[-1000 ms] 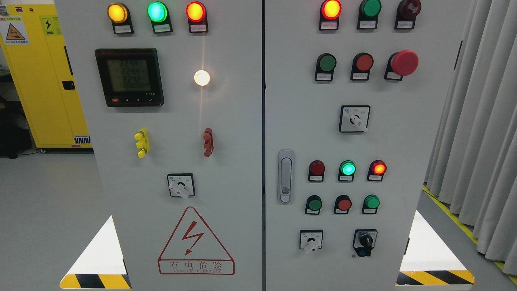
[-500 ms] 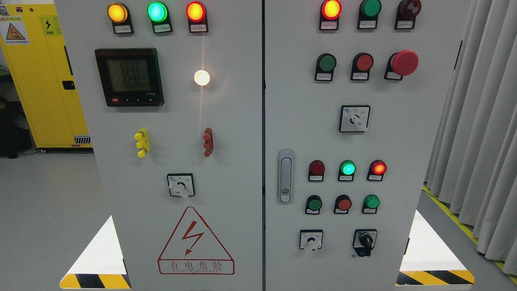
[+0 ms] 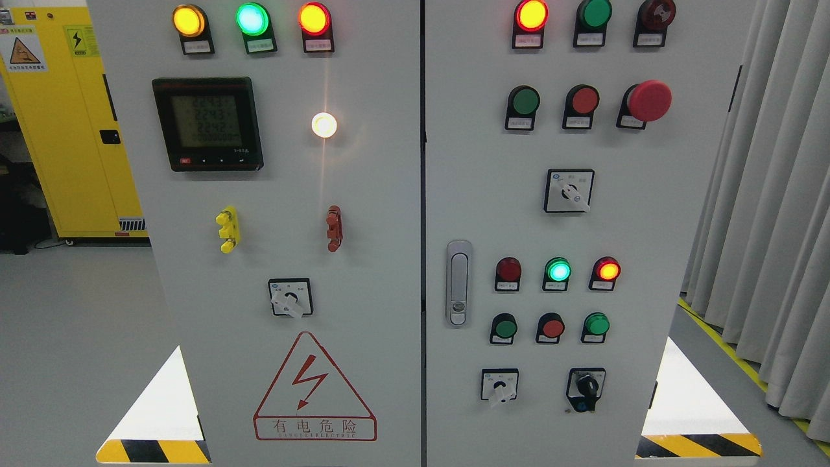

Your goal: Press green start button

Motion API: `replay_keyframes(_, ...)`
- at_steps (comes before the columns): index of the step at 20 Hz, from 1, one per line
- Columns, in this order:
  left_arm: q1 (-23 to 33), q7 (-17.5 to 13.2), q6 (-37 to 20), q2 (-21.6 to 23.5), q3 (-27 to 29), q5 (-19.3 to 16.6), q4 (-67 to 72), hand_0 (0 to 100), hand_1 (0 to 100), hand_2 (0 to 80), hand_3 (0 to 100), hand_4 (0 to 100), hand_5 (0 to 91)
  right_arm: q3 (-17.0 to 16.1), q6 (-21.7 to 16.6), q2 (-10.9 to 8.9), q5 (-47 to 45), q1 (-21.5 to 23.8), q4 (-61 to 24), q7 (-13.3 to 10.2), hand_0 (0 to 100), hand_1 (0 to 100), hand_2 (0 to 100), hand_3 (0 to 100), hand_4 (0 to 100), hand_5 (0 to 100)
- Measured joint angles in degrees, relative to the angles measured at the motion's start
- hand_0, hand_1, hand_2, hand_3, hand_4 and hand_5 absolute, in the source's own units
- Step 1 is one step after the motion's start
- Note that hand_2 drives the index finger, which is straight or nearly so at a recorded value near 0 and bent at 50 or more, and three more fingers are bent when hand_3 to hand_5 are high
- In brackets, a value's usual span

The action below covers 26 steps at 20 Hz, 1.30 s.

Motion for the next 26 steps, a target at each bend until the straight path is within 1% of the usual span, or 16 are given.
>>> replay_keyframes(1, 0.0, 0.0, 0.0, -0.2, 0.0, 0.0, 0.0, 12, 56, 0.0, 0, 0, 0.0, 0.0, -0.3, -0.02, 0.7, 0.0, -2.4, 0.7, 23, 55, 0, 47, 50, 32)
replay_keyframes(2, 0.0, 0.0, 0.0, -0.3, 0.0, 0.0, 0.0, 12, 56, 0.0, 0, 0, 0.0, 0.0, -0.5, -0.03, 1.6, -0.1, -4.7, 1.5, 23, 56, 0, 48, 50, 32)
replay_keyframes(3, 0.0, 0.0, 0.0, -0.5, 0.0, 0.0, 0.0, 12, 56, 0.0, 0, 0, 0.0, 0.1, -0.7, -0.06, 2.6, -0.4, -7.1, 2.3, 23, 57, 0, 54, 53, 35)
replay_keyframes(4, 0.0, 0.0, 0.0, -0.7, 0.0, 0.0, 0.0, 12, 56, 0.0, 0, 0, 0.0, 0.1, -1.3, -0.07, 3.7, -0.8, -9.1, 3.5, 24, 58, 0, 57, 55, 36)
replay_keyframes(5, 0.0, 0.0, 0.0, -0.9, 0.0, 0.0, 0.0, 12, 56, 0.0, 0, 0, 0.0, 0.1, -1.9, -0.07, 4.6, -1.2, -10.9, 4.3, 24, 58, 0, 57, 55, 36)
replay_keyframes(7, 0.0, 0.0, 0.0, -1.2, 0.0, 0.0, 0.0, 12, 56, 0.0, 0, 0, 0.0, 0.1, -3.8, -0.06, 6.8, -2.3, -14.4, 5.1, 22, 61, 0, 68, 64, 49)
replay_keyframes(8, 0.0, 0.0, 0.0, -1.4, 0.0, 0.0, 0.0, 12, 56, 0.0, 0, 0, 0.0, 0.1, -4.6, -0.03, 8.0, -3.0, -16.0, 5.3, 22, 61, 0, 69, 66, 52)
replay_keyframes(9, 0.0, 0.0, 0.0, -1.5, 0.0, 0.0, 0.0, 12, 56, 0.0, 0, 0, 0.0, 0.2, -5.4, 0.0, 9.3, -3.7, -17.5, 5.4, 20, 63, 0, 70, 71, 59)
replay_keyframes(14, 0.0, 0.0, 0.0, -2.3, 0.0, 0.0, 0.0, 12, 56, 0.0, 0, 0, 0.0, 0.2, -6.8, 0.12, 14.3, -7.0, -23.9, 5.6, 20, 65, 0, 72, 75, 67)
replay_keyframes(16, 0.0, 0.0, 0.0, -2.5, 0.0, 0.0, 0.0, 12, 56, 0.0, 0, 0, 0.0, 0.2, -7.0, 0.12, 16.8, -8.8, -26.0, 3.7, 22, 66, 0, 71, 76, 71)
replay_keyframes(19, 0.0, 0.0, 0.0, -2.7, -0.1, -0.1, 0.0, 12, 56, 0.0, 0, 0, 0.0, 0.2, -7.2, 0.08, 21.0, -12.0, -28.4, 1.2, 22, 67, 0, 70, 77, 73)
replay_keyframes(21, 0.0, 0.0, 0.0, -2.8, -0.1, -0.1, 0.0, 12, 56, 0.0, 0, 0, 0.0, 0.2, -7.3, 0.03, 23.4, -14.1, -29.8, 0.3, 24, 67, 0, 70, 77, 75)
replay_keyframes(26, 0.0, 0.0, 0.0, -3.0, -0.1, -0.1, 0.0, 12, 56, 0.0, 0, 0, 0.0, 0.3, -7.3, -0.02, 28.5, -18.7, -32.3, -0.1, 26, 68, 0, 71, 77, 77)
